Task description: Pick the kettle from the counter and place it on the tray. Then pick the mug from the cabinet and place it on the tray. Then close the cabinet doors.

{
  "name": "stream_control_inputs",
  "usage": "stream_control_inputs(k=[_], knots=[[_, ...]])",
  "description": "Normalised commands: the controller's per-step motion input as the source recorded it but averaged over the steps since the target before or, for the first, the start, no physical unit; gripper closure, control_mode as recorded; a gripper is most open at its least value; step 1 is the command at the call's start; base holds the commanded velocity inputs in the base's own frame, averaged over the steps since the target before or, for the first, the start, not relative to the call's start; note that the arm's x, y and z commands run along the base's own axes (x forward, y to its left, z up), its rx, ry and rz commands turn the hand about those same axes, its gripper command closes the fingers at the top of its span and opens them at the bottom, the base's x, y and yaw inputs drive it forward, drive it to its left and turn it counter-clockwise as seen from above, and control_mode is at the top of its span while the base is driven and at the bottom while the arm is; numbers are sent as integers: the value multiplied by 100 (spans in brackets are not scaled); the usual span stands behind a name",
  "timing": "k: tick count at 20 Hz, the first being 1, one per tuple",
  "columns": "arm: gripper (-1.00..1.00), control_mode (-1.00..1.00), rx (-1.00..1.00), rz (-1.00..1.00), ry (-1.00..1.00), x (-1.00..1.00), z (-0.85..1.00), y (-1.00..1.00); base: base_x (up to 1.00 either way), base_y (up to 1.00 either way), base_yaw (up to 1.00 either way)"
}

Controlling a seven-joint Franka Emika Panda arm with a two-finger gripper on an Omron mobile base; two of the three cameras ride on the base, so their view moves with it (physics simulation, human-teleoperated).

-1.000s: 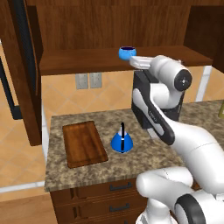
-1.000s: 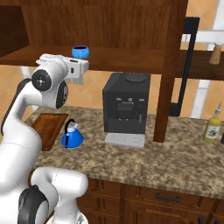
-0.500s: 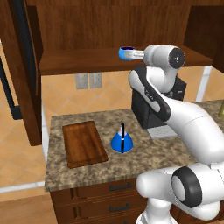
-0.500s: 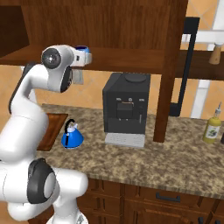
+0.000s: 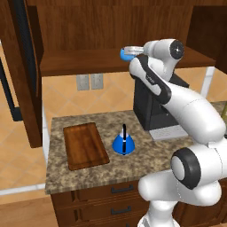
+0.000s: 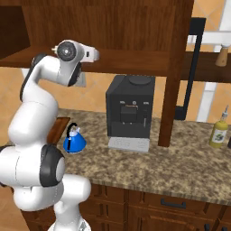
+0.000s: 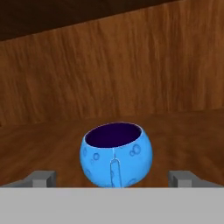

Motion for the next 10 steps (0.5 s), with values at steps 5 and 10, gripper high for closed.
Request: stream_control_inputs(k=[5,10], knots=[[-100,-100,0,9,0,25,-30,0,0,0,0],[-100,-100,0,8,0,20,-18,0,0,0,0]])
